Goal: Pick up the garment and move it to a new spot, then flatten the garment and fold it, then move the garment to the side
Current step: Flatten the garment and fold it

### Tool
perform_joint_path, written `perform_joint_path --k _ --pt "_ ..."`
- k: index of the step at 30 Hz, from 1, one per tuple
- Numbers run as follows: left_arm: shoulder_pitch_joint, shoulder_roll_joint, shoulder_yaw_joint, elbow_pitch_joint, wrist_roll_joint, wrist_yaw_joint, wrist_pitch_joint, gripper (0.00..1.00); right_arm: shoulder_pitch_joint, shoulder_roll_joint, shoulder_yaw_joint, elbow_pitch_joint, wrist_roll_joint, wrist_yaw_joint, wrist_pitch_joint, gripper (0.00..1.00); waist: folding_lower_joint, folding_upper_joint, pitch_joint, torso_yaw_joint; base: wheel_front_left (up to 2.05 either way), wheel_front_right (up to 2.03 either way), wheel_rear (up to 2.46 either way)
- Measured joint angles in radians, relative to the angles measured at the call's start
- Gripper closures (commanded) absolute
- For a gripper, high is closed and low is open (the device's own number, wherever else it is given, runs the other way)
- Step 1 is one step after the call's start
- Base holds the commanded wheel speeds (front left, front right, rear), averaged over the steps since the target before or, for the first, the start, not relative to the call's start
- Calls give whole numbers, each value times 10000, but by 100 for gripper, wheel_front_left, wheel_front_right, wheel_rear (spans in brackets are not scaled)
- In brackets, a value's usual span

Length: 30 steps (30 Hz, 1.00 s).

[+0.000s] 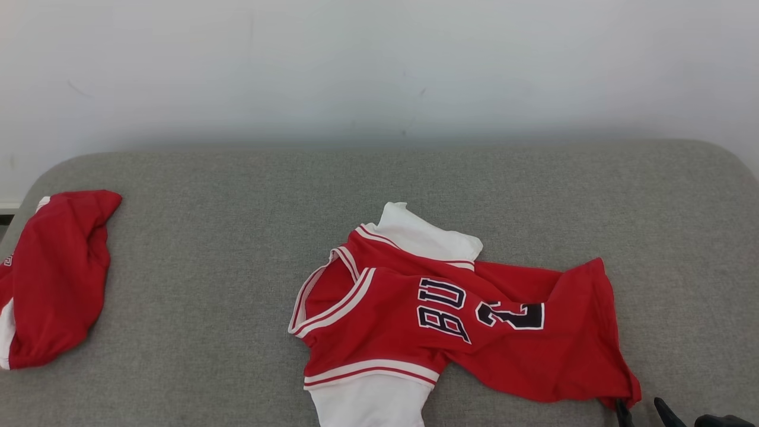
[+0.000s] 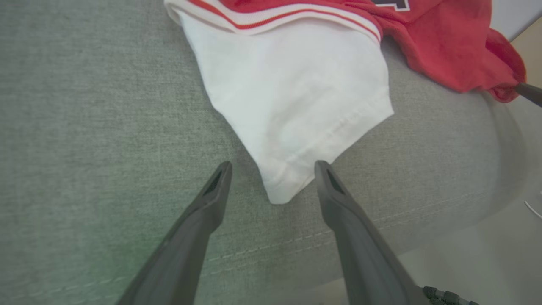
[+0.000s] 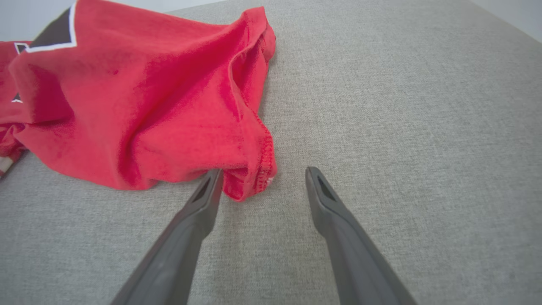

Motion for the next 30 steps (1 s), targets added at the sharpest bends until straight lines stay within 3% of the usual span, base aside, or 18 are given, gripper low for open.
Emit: perform_joint_path --k 4,6,7,8,9,10,13,19,25,30 --pt "-264 -29 -257 453 -261 69 -86 0 -206 6 69 412 -165 0 -107 0 0 0 28 36 0 0 0" --pt "-431 -33 -366 671 -500 59 -117 0 -243 13 58 579 -305 0 -174 41 0 0 19 81 0 0 0" --pt "-526 -38 -441 763 -784 36 -157 0 -257 23 31 700 -337 0 -171 87 0 0 10 109 0 0 0" --pt "-616 -38 -493 851 -1003 -6 -163 2 -270 40 6 802 -389 0 -173 100 0 0 -3 139 0 0 0" --pt "-722 -36 -564 938 -1137 -8 -169 60 -278 63 -13 874 -416 0 -188 100 0 0 -12 168 0 0 0" --pt "-834 -36 -637 1014 -1337 -15 -198 100 -286 88 -23 922 -451 0 -222 100 0 0 -25 191 0 0 0" --pt "-976 -40 -715 1143 -2025 -36 -257 100 -355 134 -23 984 -485 0 -314 100 0 0 -62 208 0 0 0" --pt "-863 -52 -393 888 -2259 88 -301 100 -253 117 255 531 -194 0 -520 100 0 0 -140 148 0 0 0" --pt "-124 4 1126 -1352 -1804 332 -328 100 454 -153 493 -1064 696 0 -593 100 0 0 -136 72 0 0 0" --pt "-162 393 1914 -3033 -1269 401 -328 100 560 -566 700 -2798 1317 0 31 100 -1 0 -113 -129 0 0 0"
